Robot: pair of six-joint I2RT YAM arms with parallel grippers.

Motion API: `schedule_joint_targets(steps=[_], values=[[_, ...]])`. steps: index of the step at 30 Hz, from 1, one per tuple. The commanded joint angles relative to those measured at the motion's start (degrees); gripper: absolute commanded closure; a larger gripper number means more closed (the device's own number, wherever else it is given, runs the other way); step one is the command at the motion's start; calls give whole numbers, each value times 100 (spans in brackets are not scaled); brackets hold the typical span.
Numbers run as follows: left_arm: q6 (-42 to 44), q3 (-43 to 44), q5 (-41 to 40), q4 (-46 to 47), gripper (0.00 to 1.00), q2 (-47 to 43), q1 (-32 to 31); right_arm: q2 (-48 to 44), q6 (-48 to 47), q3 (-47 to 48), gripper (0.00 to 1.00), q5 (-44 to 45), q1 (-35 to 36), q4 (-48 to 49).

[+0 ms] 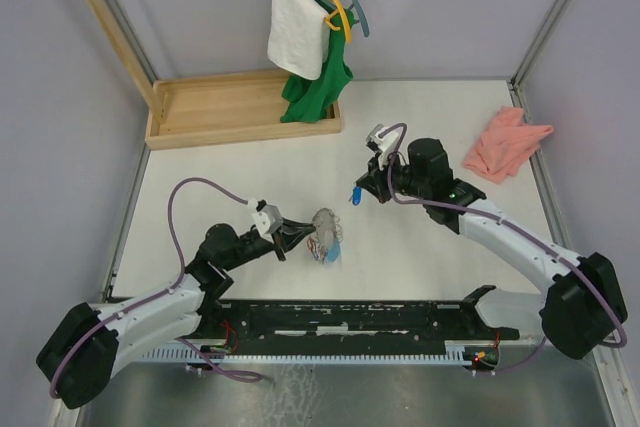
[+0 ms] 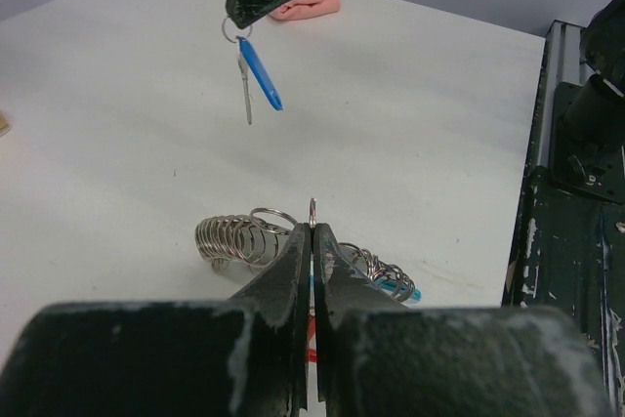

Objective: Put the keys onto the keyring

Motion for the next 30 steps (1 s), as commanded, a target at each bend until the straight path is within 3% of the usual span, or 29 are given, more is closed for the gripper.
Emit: schedule_joint_targets(steps=[1,7,11,21,26,30], values=[[218,328,129,541,97,8,17,-490,371,95,99,744,3,-1318],[417,423,39,39,97,-103,12,-380,1212,340,99,1697,51,-3285],[509,402,-44,-144,97,-200,8,207,1568,620,100,2054,55,-4170],[581,462,12,-440,97,-200,9,2492,1753,1804,98,2590,25,-4350],[573,471,40,-477,97,-223,6,3020,1693,2342,86,2725,-37,-4321],[555,480,78,-497,97,-223,5,2780,1634,2222,67,2590,-112,-4282]])
